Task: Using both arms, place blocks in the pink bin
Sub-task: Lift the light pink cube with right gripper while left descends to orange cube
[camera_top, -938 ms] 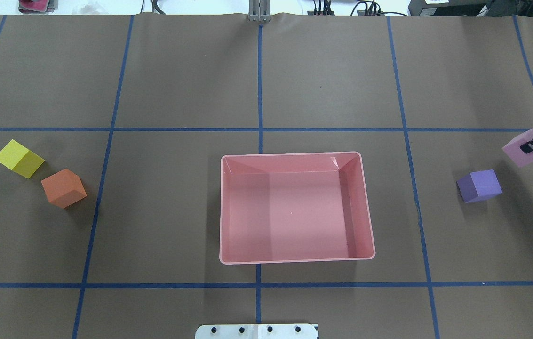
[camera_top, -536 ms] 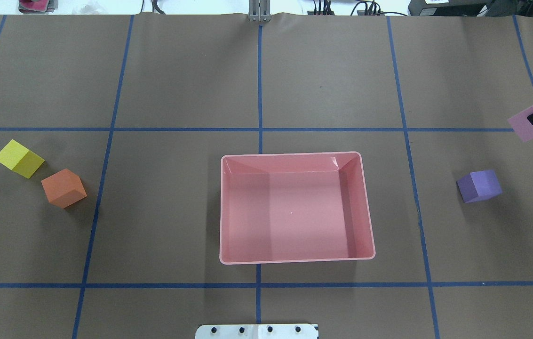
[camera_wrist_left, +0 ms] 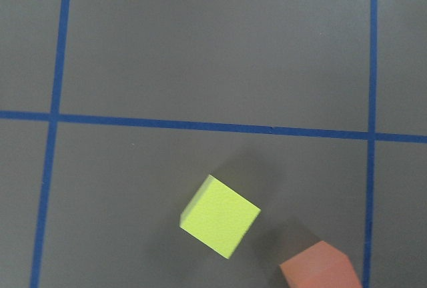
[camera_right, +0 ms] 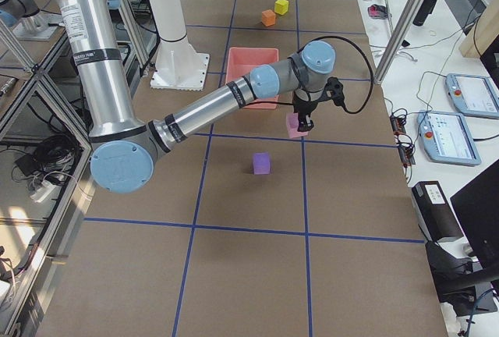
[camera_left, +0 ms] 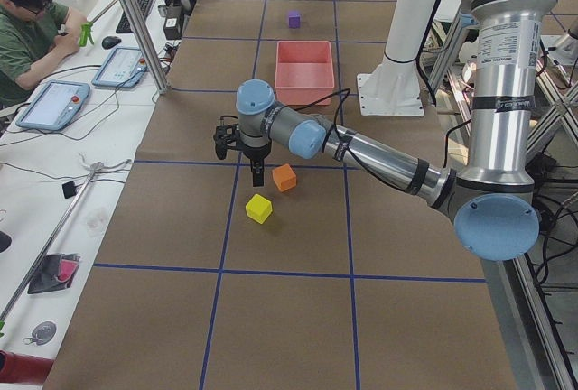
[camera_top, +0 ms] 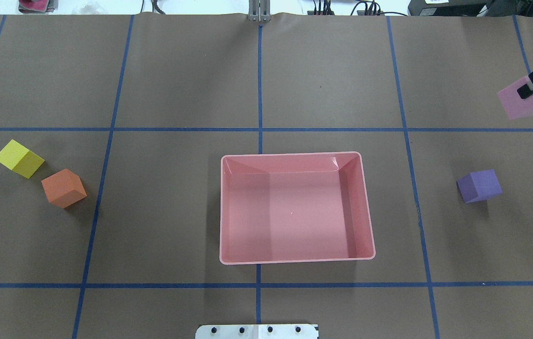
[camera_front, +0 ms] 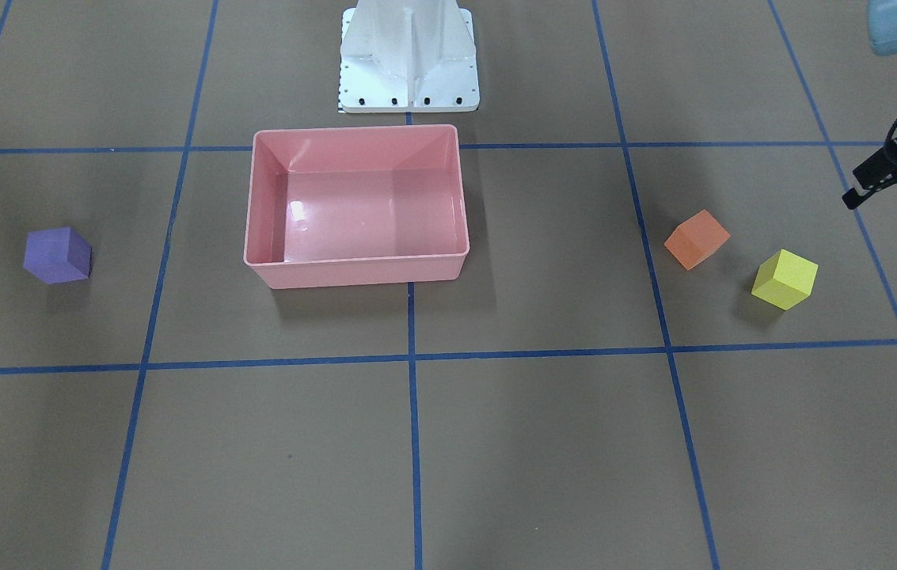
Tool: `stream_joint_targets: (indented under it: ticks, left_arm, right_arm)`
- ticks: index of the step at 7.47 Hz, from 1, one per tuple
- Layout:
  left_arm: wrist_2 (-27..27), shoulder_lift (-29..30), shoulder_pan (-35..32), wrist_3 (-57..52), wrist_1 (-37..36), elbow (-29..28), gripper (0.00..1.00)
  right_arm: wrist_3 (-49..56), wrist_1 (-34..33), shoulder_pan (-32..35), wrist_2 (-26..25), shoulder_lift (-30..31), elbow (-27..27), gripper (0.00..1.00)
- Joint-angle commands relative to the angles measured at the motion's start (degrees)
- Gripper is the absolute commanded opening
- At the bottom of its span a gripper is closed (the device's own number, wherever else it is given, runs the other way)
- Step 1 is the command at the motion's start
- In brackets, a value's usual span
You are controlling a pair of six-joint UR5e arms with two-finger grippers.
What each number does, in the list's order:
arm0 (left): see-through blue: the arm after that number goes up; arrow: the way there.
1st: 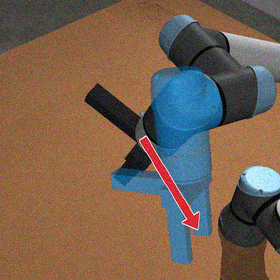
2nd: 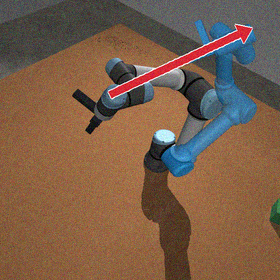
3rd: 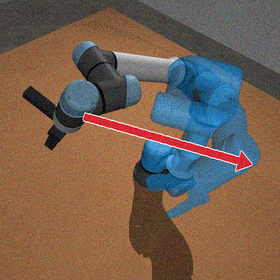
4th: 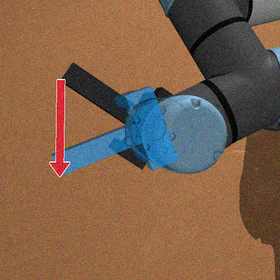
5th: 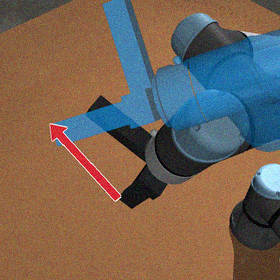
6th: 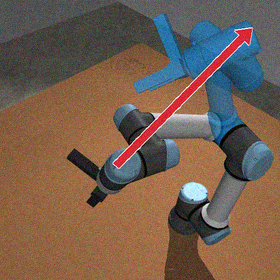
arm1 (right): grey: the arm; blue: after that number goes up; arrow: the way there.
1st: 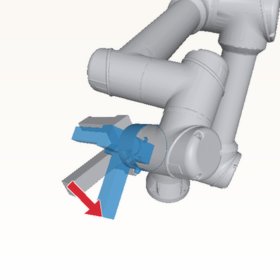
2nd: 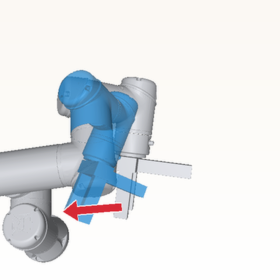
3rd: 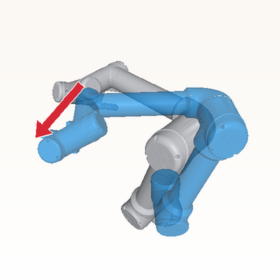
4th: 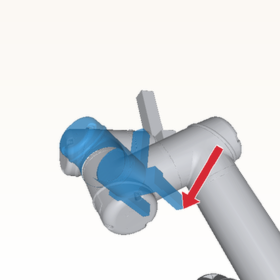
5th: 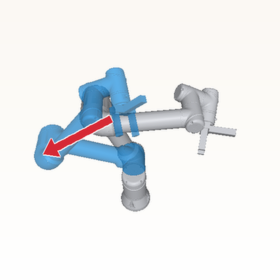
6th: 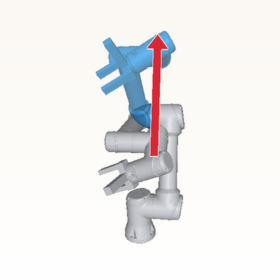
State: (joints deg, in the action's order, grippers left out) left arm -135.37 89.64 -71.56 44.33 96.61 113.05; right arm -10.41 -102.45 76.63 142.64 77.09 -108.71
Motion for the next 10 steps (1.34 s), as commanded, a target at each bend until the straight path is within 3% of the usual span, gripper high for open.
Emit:
stream_joint_targets:
  ticks: [1,3,6,10]
  left_arm:
    - [5.17,-0.07,8.15,17.83,4.7,2.52,1.0]
    - [16.22,-0.08,18.6,28.39,6.83,2.44,1.0]
    - [24.76,-0.08,26.97,34.06,7.97,0.95,1.0]
    - [25.42,0.1,28.23,34.16,14.92,-4.68,1.0]
  right_arm:
    - [-10.63,-0.82,-1.91,0.01,-1.86,-3.51,0.0]
    - [-18.73,-0.82,-4.2,-0.17,-2.56,-6.85,0.0]
    - [-27.63,-0.91,-6.75,-0.34,-5.28,-9.85,0.0]
    - [-40.1,-0.91,-12.81,-1.13,-9.76,-12.75,0.0]
